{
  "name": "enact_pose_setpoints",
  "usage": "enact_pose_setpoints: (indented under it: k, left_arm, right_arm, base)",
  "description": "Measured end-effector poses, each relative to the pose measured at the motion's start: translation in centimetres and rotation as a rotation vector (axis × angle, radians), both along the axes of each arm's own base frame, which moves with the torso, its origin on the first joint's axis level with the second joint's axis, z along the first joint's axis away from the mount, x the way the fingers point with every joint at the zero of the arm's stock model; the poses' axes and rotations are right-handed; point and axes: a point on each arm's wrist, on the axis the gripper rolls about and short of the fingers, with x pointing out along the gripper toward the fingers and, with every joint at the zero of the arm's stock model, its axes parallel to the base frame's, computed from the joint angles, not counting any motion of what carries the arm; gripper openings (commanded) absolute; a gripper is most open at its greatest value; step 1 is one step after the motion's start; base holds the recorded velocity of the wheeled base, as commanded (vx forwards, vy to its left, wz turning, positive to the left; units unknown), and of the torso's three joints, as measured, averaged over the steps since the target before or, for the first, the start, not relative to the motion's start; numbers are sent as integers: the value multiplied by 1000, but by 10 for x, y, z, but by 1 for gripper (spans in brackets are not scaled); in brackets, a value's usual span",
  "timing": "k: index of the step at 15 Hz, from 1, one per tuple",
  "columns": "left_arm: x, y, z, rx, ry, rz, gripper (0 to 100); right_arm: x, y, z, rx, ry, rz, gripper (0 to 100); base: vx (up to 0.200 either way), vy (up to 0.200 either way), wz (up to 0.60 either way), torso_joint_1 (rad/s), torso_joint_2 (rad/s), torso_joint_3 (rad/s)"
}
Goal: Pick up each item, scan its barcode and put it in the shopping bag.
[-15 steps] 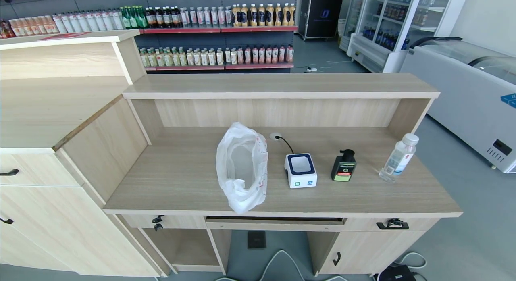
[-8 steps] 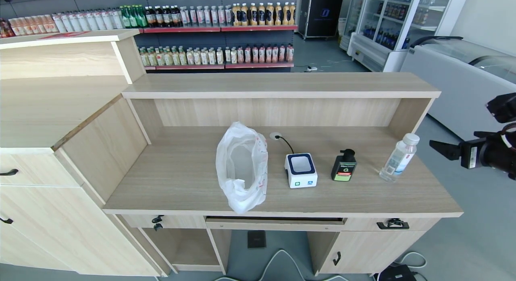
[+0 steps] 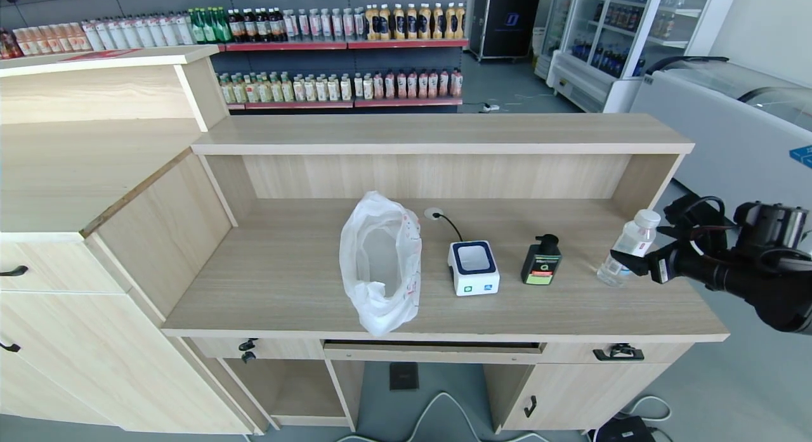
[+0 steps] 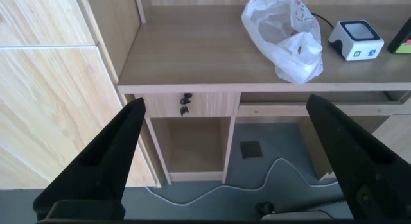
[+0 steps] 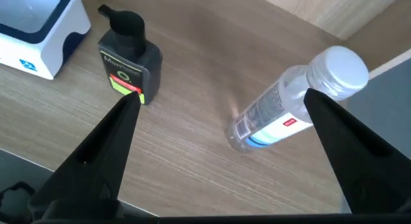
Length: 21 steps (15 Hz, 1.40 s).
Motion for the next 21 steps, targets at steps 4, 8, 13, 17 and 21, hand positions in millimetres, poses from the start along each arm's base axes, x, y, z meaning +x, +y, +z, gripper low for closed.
enact_pose_setpoints:
  k: [4, 8, 13, 17, 21]
  left_arm:
    - [0, 0, 0, -1, 0, 0, 100]
    - [0, 0, 0, -1, 0, 0, 100]
    - [0, 0, 0, 0, 0, 0, 100]
    - [0, 0, 0, -1, 0, 0, 100]
    - [0, 0, 0, 0, 0, 0, 100]
  right_arm:
    - [21, 8, -27, -19, -11, 129, 100]
    - [41, 8, -43, -12, -4, 177, 100]
    - [78, 19, -52, -8, -34, 264, 100]
    - [100, 32, -67, 2, -11, 311, 100]
    - [109, 45, -82, 10, 25, 342, 100]
  base:
    - [0, 0, 0, 0, 0, 0]
    - [0, 0, 0, 0, 0, 0]
    - [0, 0, 0, 0, 0, 0]
    - [0, 0, 0, 0, 0, 0]
    - [0, 0, 0, 0, 0, 0]
